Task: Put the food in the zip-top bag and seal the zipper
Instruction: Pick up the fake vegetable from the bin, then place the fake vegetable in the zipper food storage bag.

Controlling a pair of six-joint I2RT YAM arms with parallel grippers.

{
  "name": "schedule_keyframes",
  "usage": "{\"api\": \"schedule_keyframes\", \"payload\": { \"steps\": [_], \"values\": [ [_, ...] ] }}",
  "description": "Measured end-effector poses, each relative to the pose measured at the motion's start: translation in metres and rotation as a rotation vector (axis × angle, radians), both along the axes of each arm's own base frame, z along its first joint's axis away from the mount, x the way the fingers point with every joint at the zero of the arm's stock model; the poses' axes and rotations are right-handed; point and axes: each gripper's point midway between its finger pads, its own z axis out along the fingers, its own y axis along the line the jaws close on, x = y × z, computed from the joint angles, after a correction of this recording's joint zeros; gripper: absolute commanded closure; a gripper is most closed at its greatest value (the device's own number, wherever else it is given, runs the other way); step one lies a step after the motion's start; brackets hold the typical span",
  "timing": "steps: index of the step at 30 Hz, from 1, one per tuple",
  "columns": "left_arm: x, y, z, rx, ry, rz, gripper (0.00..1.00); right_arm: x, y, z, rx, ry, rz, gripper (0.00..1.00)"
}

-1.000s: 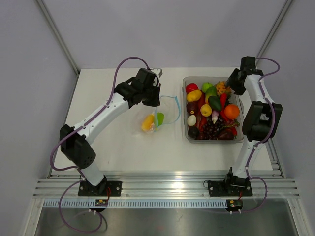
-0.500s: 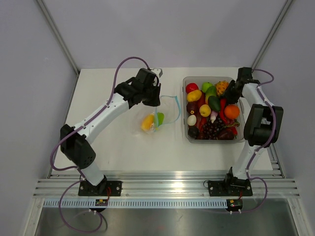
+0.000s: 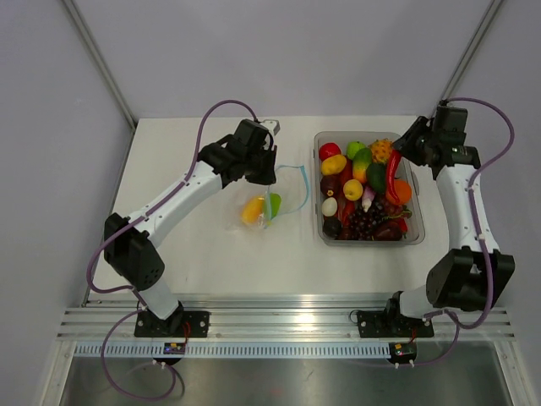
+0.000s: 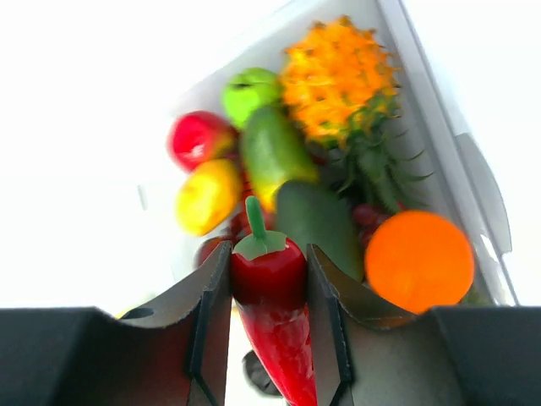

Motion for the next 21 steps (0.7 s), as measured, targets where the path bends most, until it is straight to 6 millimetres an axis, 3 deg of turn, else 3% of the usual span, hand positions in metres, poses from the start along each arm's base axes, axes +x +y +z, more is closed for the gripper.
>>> {"api": "schedule_keyframes", "payload": {
  "steps": [2,4,11,15,21],
  "values": [
    [0.000,-0.001,0.001,-0.008,0.001,-0.002,1.00,-0.013,0.008,0.022,0.017,-0.059,0.007,0.89],
    [-0.001,-0.003,0.001,-0.018,0.007,-0.003,1.00,-0.027,0.029,0.040,0.045,-0.116,0.038,0.89],
    [-0.002,-0.007,0.003,-0.046,0.024,0.013,1.00,-0.056,0.160,0.089,0.225,-0.306,0.275,0.94],
    [-0.003,-0.008,0.003,-0.060,0.037,0.020,1.00,-0.040,0.198,0.089,0.295,-0.314,0.299,0.92],
    [-0.003,-0.014,0.010,-0.088,0.043,0.018,1.00,-0.023,0.259,0.048,0.317,-0.239,0.311,0.89]
  ]
}}
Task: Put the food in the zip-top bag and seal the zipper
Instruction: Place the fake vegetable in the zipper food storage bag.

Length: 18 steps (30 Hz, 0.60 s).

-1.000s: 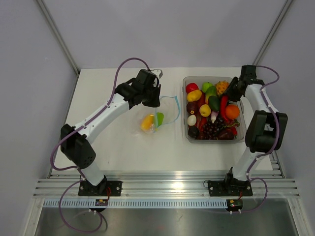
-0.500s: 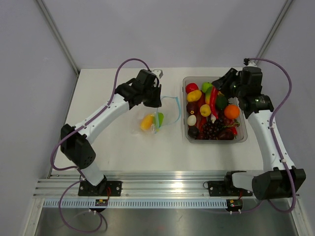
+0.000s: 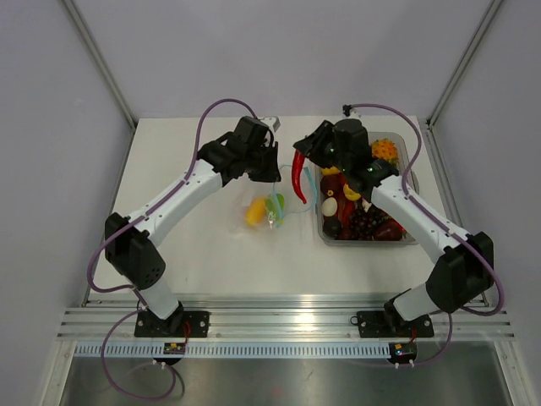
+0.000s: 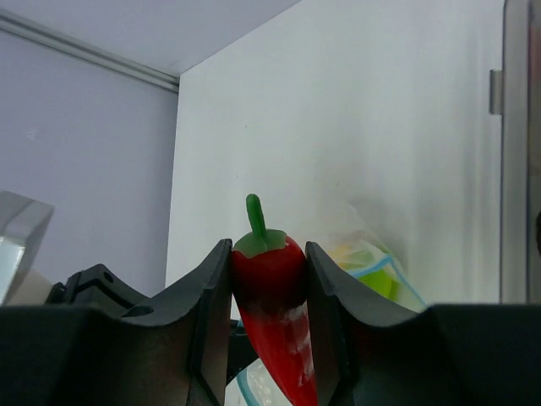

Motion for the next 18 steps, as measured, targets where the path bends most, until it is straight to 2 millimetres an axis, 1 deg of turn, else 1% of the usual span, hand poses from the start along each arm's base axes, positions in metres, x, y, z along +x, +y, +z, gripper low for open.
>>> {"api": "schedule_keyframes", "payload": {
  "steps": [2,4,7,13,18],
  "values": [
    [0.001,-0.001,0.003,-0.007,-0.002,0.001,1.00,-0.002,0.015,-0.009,-0.005,0.005,-0.007,0.89],
    [0.002,-0.003,0.005,-0.015,-0.001,0.005,1.00,-0.005,0.025,-0.014,-0.010,-0.002,-0.022,0.88],
    [0.002,-0.005,0.006,-0.031,0.014,0.005,1.00,-0.006,0.031,-0.021,0.000,-0.014,-0.052,0.88],
    [0.000,-0.010,0.001,-0.046,0.047,0.001,1.00,-0.004,0.014,-0.052,-0.018,0.012,-0.155,0.87],
    [0.000,-0.013,0.000,-0.058,0.059,-0.003,1.00,-0.011,0.004,-0.063,-0.010,0.023,-0.191,0.85]
  ]
}}
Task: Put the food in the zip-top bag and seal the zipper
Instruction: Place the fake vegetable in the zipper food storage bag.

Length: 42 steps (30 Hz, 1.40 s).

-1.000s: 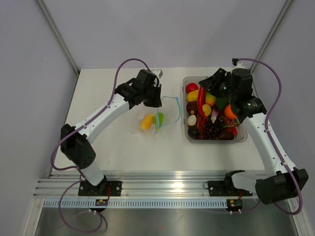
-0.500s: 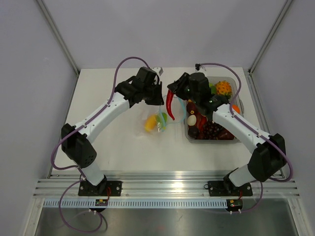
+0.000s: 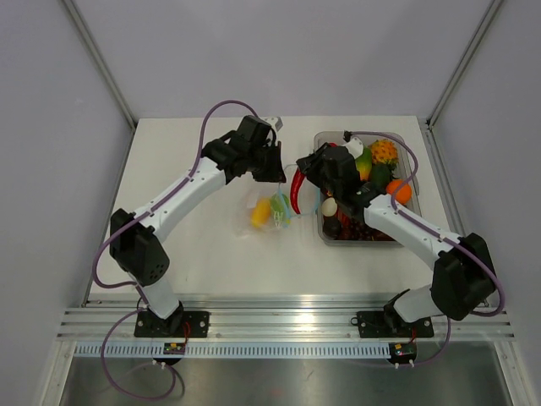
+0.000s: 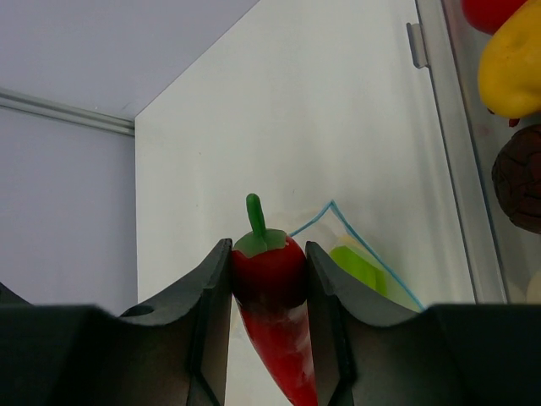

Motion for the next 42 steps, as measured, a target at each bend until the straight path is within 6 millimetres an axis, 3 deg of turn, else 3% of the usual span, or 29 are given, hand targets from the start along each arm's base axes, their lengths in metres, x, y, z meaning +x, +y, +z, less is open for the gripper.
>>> {"api": "schedule_keyframes", "payload": {
  "steps": [8,14,18,24,27,31,36,42],
  "values": [
    [0.000,-0.003,-0.004,-0.008,0.021,0.005,1.00,-0.014,-0.002,-0.004,0.008,0.026,-0.001,0.84],
    [0.000,-0.003,-0.006,-0.004,0.028,0.006,1.00,-0.028,0.013,-0.002,0.005,0.029,0.043,0.76],
    [0.000,-0.003,-0.006,-0.008,0.030,0.011,1.00,-0.032,0.016,-0.001,0.004,0.026,0.057,0.66],
    [0.000,-0.005,-0.007,-0.018,0.035,0.016,1.00,-0.031,0.020,-0.010,-0.038,0.072,0.079,0.31],
    [0.001,-0.005,-0.006,-0.021,0.034,0.018,1.00,-0.030,0.021,-0.018,-0.072,0.098,0.087,0.26],
    [0.002,-0.003,-0.006,-0.020,0.034,0.023,1.00,-0.033,0.017,-0.022,-0.111,0.124,0.094,0.24],
    [0.004,-0.003,-0.006,-0.023,0.031,0.021,1.00,-0.034,0.014,-0.007,-0.149,0.106,0.107,0.24],
    [0.007,0.003,-0.006,-0.007,0.015,0.011,1.00,-0.039,-0.025,0.017,-0.247,0.051,0.069,0.23]
  ]
}}
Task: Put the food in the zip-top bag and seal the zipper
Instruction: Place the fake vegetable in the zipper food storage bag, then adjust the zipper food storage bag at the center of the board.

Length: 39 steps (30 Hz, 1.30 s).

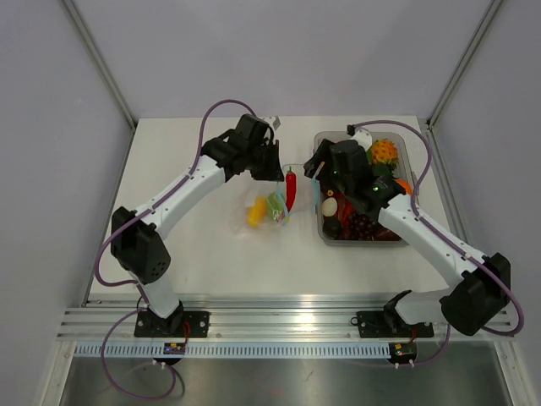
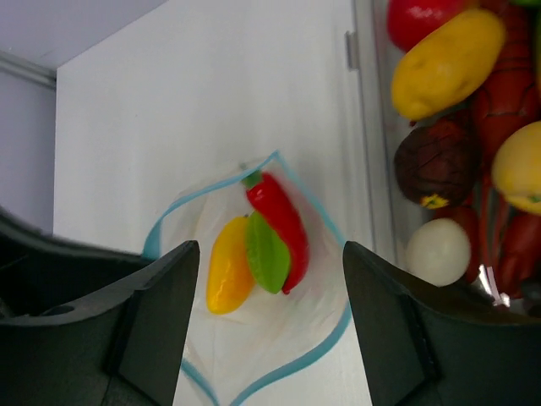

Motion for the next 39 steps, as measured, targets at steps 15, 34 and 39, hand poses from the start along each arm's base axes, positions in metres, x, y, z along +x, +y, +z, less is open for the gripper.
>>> {"api": "schedule_keyframes", "payload": {
  "steps": [15,34,39],
  "values": [
    [0.016,0.015,0.005,0.012,-0.030,0.013,1.00,0.001,0.007,-0.090,-0.034,0.321,0.261,0.35],
    [0.042,0.081,0.036,0.009,-0.091,0.127,1.00,0.004,0.064,0.003,0.023,0.067,0.439,1.00],
    [0.029,0.090,0.039,-0.049,-0.115,0.141,1.00,0.011,0.064,0.011,0.039,0.006,0.426,1.00]
  ]
}}
